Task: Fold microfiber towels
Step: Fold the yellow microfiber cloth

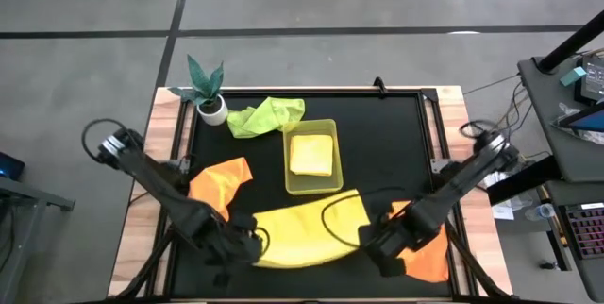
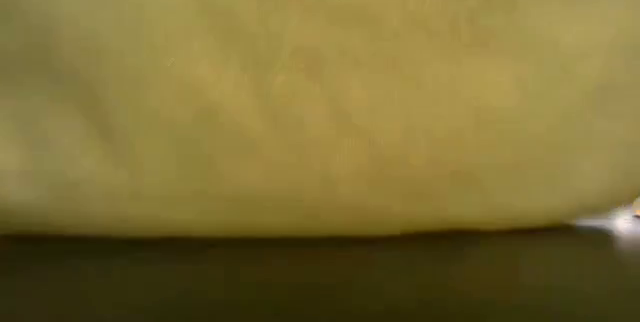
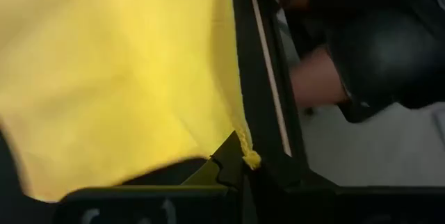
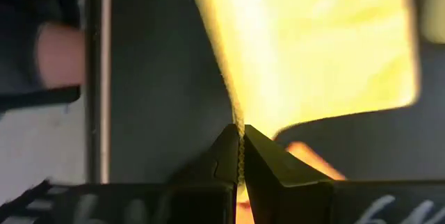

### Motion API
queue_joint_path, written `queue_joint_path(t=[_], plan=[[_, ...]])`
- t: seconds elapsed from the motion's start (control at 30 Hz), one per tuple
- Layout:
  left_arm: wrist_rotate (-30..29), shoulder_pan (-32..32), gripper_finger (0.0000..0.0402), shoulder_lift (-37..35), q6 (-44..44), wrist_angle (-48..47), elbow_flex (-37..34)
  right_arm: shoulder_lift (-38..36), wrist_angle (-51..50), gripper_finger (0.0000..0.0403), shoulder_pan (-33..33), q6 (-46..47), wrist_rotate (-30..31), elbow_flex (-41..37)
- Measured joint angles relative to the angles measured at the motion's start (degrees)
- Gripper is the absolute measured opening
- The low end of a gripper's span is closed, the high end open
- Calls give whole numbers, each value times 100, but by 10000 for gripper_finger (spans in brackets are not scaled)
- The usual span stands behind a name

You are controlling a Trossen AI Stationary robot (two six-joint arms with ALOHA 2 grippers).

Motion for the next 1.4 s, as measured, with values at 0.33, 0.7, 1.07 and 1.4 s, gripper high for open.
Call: queue_joint_path(t=[0.33, 0.7, 1.07, 1.4], plan=[[674, -14, 0, 648, -334, 112, 0, 669, 1030, 8, -106, -624, -996, -460], [-13, 285, 0, 747, -320, -283, -516, 544, 984, 8, -854, -1030, -437, -861], [-574, 880, 0, 578, -308, -567, -1212, 560, 793, 8, -1534, -1250, 125, -1185], [-722, 1250, 0, 531, -307, -385, -1689, 560, 895, 8, -1784, -1249, 483, -1455]])
